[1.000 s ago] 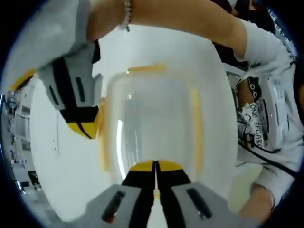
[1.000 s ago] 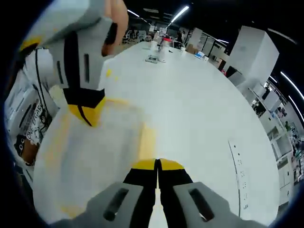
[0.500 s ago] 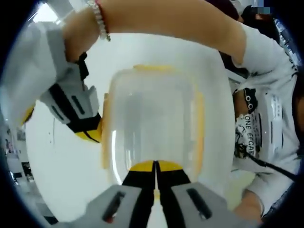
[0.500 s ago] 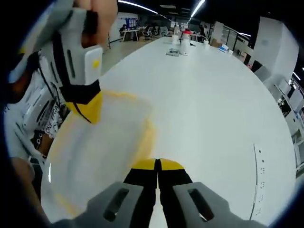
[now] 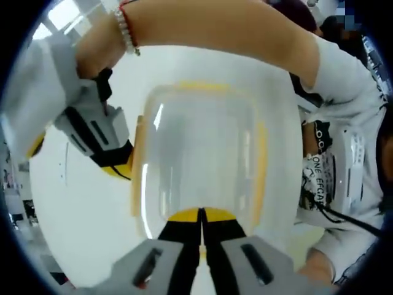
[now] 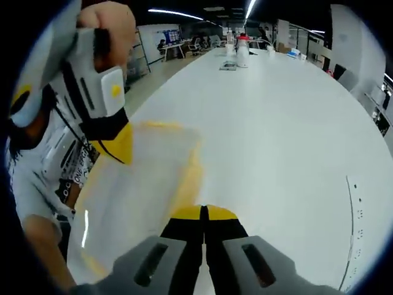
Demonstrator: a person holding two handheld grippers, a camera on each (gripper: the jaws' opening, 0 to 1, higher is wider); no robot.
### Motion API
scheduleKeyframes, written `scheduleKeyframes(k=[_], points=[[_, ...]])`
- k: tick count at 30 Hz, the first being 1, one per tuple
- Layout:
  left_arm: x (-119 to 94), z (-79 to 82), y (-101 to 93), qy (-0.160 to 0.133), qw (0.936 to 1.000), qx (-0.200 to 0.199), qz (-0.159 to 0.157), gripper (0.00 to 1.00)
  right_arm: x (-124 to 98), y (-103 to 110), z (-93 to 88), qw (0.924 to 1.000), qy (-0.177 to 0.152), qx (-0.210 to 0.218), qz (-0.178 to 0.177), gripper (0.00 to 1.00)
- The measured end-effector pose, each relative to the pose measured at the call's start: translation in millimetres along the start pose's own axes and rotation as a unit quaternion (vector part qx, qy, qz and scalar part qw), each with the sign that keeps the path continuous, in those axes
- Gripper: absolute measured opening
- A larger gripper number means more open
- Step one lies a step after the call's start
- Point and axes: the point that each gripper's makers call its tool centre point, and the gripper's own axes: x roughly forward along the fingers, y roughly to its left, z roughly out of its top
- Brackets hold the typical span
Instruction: Snap each plastic latch of the storage box into its locked position after aligning the lid with the box until every specified latch is closed and the lid sits flush.
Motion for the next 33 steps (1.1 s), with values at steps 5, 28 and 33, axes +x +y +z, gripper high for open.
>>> scheduleKeyframes(k=[5, 28, 33], points=[[-1, -1.7, 0.8, -0.007, 1.0000, 0.000, -0.003, 0.00, 2, 0, -1.3, 0.9995, 0.000, 0.028, 0.015, 0.00], [1, -0.8, 4.6, 0.008, 0.9995, -0.031, 0.002, 0.00, 12, 6, -8.4, 0.9980, 0.018, 0.045, 0.040, 0.00], [3, 0.4, 3.9, 0.019, 0.9993, -0.033, -0.003, 0.00, 12, 5, -8.9, 0.9976, 0.017, 0.050, 0.045, 0.00]])
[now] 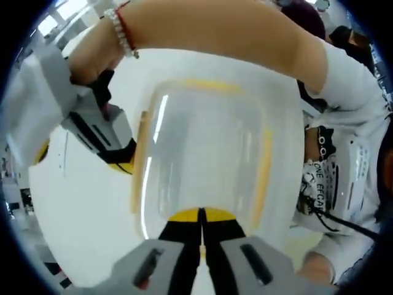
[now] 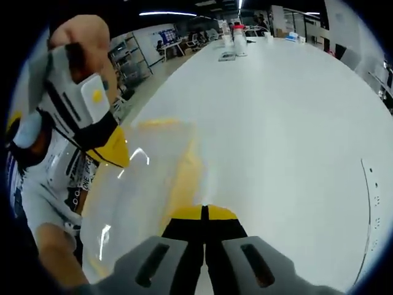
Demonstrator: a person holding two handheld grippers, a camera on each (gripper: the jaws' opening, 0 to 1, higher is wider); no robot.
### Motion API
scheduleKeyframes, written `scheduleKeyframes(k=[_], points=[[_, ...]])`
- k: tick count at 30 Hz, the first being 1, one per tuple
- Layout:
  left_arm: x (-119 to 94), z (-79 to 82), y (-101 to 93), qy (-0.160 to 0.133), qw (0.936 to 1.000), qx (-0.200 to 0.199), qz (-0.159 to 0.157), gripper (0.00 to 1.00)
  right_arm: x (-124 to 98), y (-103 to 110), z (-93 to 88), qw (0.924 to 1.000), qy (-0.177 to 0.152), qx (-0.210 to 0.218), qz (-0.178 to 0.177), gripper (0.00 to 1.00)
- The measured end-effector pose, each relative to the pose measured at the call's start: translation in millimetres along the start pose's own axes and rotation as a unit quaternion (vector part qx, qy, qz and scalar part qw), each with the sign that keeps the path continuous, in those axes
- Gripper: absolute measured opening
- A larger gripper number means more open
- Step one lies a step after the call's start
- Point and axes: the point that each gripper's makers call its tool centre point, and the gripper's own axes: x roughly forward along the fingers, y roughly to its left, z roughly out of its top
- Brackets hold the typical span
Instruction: Snap each plastic latch of the storage box into its locked position after aligning the lid with the box until every specified latch is closed and the lid sits flush.
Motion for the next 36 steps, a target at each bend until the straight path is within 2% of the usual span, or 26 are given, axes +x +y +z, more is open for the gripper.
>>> scheduleKeyframes(k=[5, 9, 14, 21, 32, 36], points=[[0, -0.6, -1.5, 0.004, 0.9999, 0.016, 0.006, 0.00, 6, 10, -2.3, 0.9999, -0.006, 0.005, 0.011, 0.00], [0, -1.0, -2.1, -0.007, 0.9999, 0.009, 0.001, 0.00, 12, 5, -6.8, 0.9995, 0.009, 0.023, 0.019, 0.00], [0, -0.1, -2.3, -0.013, 0.9999, 0.008, -0.001, 0.00, 7, 1, -5.3, 0.9994, 0.002, 0.023, 0.024, 0.00], [1, 0.7, -3.1, 0.002, 0.9999, 0.011, 0.003, 0.00, 5, -3, -5.6, 0.9992, 0.000, 0.030, 0.026, 0.00], [2, 1.2, -3.5, 0.005, 1.0000, 0.006, 0.001, 0.00, 5, -5, -4.8, 0.9984, -0.012, 0.043, 0.036, 0.00], [2, 1.1, -3.8, 0.006, 1.0000, 0.003, 0.000, 0.00, 10, -7, -5.5, 0.9981, -0.007, 0.048, 0.038, 0.00]])
